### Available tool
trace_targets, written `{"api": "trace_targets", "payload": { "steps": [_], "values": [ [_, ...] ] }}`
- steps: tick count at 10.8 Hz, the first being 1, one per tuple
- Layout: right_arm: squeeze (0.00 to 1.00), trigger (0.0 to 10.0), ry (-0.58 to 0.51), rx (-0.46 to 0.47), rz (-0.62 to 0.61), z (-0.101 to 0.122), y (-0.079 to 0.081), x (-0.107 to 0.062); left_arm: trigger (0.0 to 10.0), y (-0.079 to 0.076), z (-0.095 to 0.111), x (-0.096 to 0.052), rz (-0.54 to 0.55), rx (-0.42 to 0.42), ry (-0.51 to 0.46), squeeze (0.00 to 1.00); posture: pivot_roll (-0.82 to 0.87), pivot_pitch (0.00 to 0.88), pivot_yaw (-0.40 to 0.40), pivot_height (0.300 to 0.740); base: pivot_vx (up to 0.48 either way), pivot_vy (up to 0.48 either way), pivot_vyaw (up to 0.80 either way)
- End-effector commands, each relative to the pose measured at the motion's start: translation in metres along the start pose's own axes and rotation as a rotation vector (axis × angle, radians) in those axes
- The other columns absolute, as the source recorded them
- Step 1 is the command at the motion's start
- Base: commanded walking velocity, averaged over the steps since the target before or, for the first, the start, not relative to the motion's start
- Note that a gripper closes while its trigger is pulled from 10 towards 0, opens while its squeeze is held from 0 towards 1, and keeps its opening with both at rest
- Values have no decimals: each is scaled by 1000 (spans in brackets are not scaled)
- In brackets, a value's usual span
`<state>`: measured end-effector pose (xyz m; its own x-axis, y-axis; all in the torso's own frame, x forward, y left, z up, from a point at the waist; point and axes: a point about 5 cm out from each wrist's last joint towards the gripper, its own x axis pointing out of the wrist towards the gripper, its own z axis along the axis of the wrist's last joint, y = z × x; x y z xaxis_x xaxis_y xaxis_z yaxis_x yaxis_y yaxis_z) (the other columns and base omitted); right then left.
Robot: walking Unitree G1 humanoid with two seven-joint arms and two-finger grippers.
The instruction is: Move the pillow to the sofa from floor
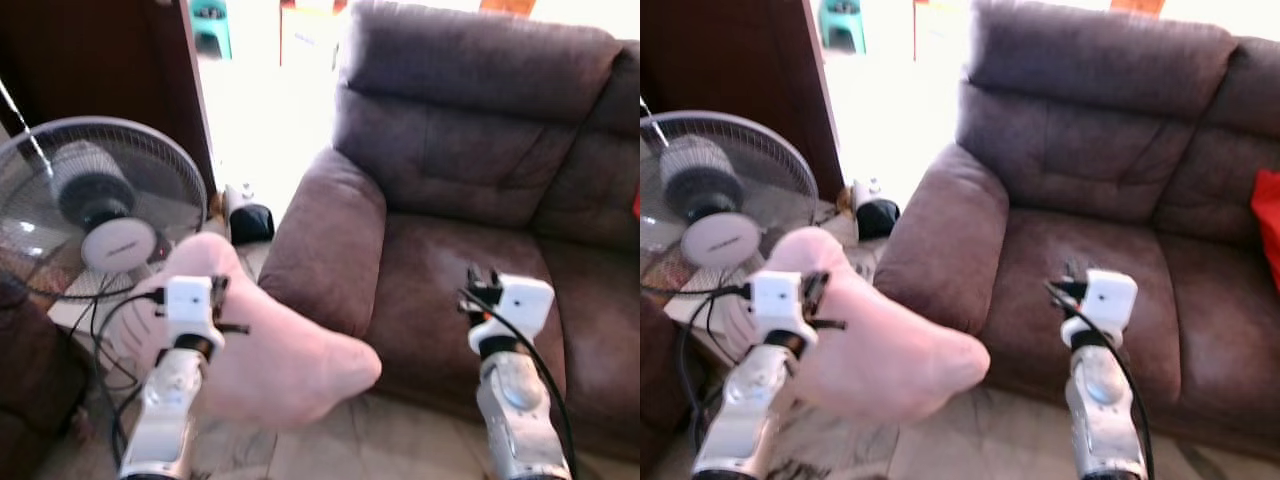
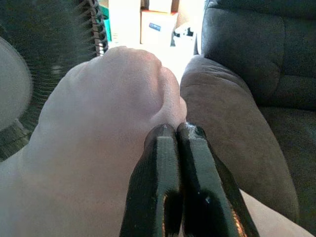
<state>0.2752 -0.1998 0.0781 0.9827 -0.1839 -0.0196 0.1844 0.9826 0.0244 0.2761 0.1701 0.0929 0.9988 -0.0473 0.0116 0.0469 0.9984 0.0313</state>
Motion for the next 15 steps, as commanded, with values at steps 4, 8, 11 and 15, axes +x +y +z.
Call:
{"api": "trace_targets", "payload": {
  "steps": [4,8,11,15],
  "values": [
    [0,10000,-19,-13,-9,3,-5,0,10000,-2,20,5,-9,23,-104,0,56,14,-33,740,0,-244,-352],
    [0,10000,-15,-15,-11,2,-5,-1,10000,-2,21,5,-10,25,-104,0,56,22,-32,740,0,-241,0],
    [0,10000,-17,-14,-10,3,-4,-1,10000,-1,22,5,-6,29,-107,0,56,28,-33,740,0,-241,0],
    [0,10000,-20,-14,-6,2,-4,-2,10000,0,23,5,0,21,-116,0,58,17,-33,740,0,-182,0]
  ]
}}
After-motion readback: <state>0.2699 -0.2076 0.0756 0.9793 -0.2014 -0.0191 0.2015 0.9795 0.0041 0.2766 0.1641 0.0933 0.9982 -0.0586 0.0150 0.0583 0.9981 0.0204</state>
